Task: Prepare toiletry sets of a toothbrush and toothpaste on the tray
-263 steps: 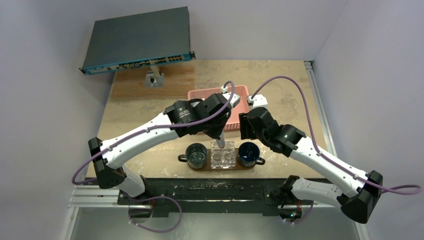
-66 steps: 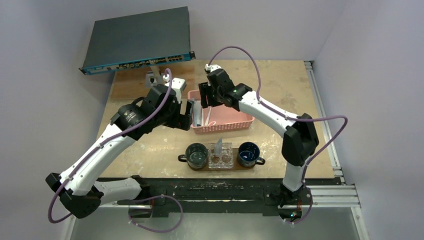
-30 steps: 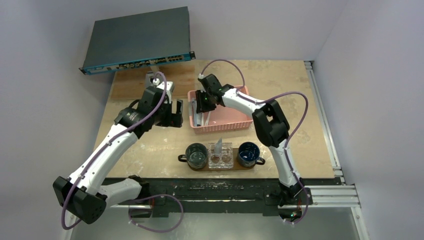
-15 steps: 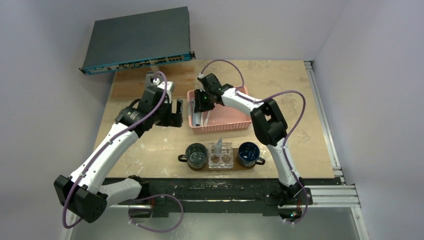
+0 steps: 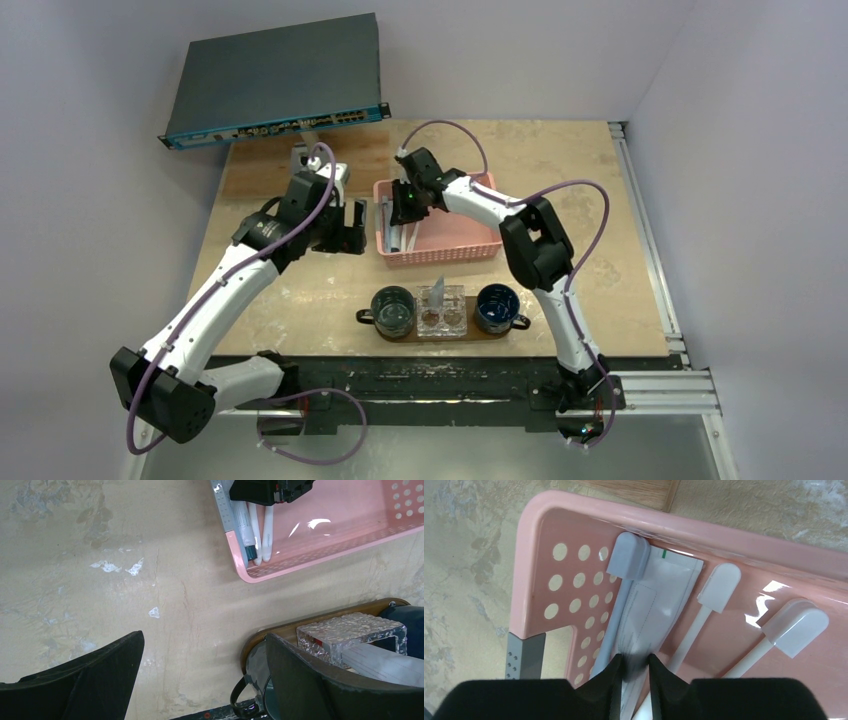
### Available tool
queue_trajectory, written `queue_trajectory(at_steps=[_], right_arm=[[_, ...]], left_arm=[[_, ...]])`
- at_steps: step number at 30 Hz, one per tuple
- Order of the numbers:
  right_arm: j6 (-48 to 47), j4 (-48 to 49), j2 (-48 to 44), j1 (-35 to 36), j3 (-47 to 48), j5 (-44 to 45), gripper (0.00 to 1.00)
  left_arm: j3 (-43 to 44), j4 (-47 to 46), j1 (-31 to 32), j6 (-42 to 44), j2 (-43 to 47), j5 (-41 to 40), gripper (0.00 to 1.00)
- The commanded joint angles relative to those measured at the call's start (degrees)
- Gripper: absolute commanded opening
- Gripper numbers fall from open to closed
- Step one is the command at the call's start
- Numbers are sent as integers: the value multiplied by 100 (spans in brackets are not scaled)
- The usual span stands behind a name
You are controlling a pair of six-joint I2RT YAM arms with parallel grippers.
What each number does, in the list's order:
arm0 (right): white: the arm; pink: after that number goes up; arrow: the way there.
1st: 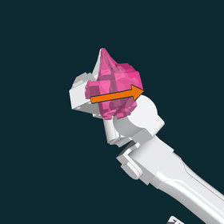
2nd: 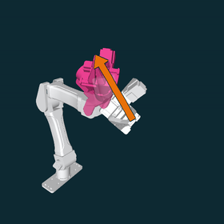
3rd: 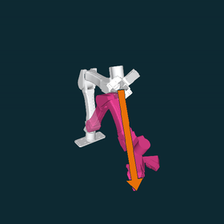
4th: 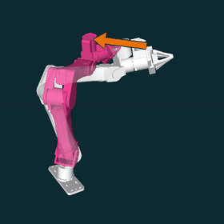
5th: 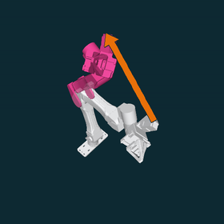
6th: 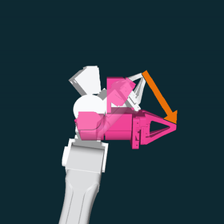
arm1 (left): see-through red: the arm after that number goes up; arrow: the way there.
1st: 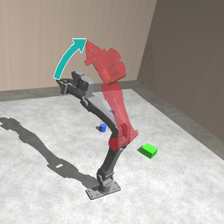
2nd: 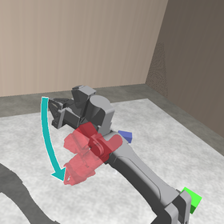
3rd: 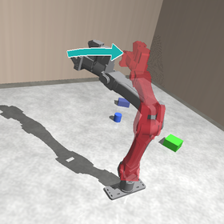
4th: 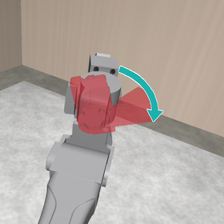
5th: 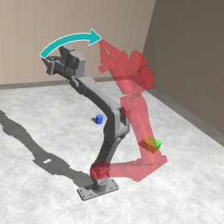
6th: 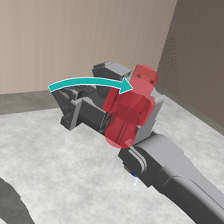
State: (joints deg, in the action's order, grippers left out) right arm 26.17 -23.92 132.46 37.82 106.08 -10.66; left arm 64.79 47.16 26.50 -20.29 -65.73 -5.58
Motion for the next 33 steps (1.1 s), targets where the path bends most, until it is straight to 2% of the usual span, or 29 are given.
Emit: queue_trajectory(at_steps=[1, 3, 4, 20, 33], right_arm=[[-104, -57, 192, 18, -240, 86, 15], [-95, -46, 123, 16, -322, 150, 2], [-86, -15, 60, 8, -378, 185, 0], [-214, 191, -1189, -75, -1088, 1170, 0], [-74, 766, -2280, -74, -1703, 1769, 0]], left_arm=[[25, -187, -57, 105, 17, 71, 91], [20, -183, -58, 102, 15, 74, 91], [23, -181, -57, 104, 17, 75, 91], [7, -218, -66, 87, -2, 166, 91], [7, -300, -66, 69, -58, 532, 91]])
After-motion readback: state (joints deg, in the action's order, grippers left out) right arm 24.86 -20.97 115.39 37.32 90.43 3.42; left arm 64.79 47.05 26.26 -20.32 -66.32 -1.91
